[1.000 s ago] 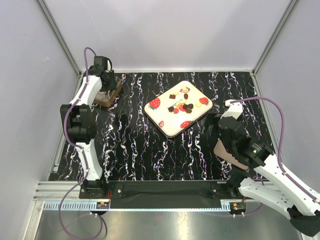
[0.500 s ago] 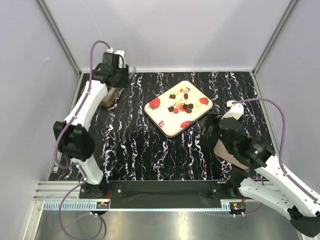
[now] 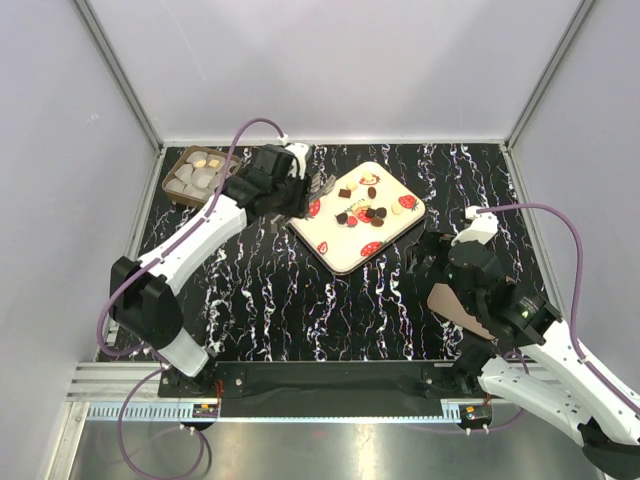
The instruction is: Pack the chocolate
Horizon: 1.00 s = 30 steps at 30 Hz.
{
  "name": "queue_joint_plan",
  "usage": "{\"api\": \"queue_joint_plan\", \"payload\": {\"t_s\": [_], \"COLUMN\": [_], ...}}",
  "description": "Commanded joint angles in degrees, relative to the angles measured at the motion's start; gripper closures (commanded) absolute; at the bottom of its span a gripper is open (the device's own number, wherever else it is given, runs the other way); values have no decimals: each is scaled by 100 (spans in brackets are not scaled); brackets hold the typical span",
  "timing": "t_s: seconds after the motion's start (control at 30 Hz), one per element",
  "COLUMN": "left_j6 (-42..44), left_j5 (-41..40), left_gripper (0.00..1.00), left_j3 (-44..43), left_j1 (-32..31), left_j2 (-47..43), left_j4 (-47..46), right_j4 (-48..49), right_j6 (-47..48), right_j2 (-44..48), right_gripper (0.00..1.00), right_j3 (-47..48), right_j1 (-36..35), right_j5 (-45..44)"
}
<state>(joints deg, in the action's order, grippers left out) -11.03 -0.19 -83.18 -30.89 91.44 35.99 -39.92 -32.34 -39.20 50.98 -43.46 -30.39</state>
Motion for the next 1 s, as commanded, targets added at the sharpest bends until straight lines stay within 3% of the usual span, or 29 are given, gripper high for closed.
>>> {"api": "queue_joint_plan", "payload": {"t_s": [0.0, 0.37, 0.97], "left_j6": [-224, -225, -145], "left_j5": [36, -465, -702], "left_gripper": [51, 49, 53], "left_j3": [90, 205, 267], "left_j1": [-364, -839, -892], "left_j2": [146, 875, 1315], "left_j4": [-662, -830, -839], "right_j4": [11, 11, 46], "right_j6": [-115, -45, 8], "right_j2": [53, 106, 70], "right_gripper": [0, 0, 0], "right_j3": [140, 61, 105], "right_j1": [-4, -4, -13], "right_j5": [7, -46, -81]}}
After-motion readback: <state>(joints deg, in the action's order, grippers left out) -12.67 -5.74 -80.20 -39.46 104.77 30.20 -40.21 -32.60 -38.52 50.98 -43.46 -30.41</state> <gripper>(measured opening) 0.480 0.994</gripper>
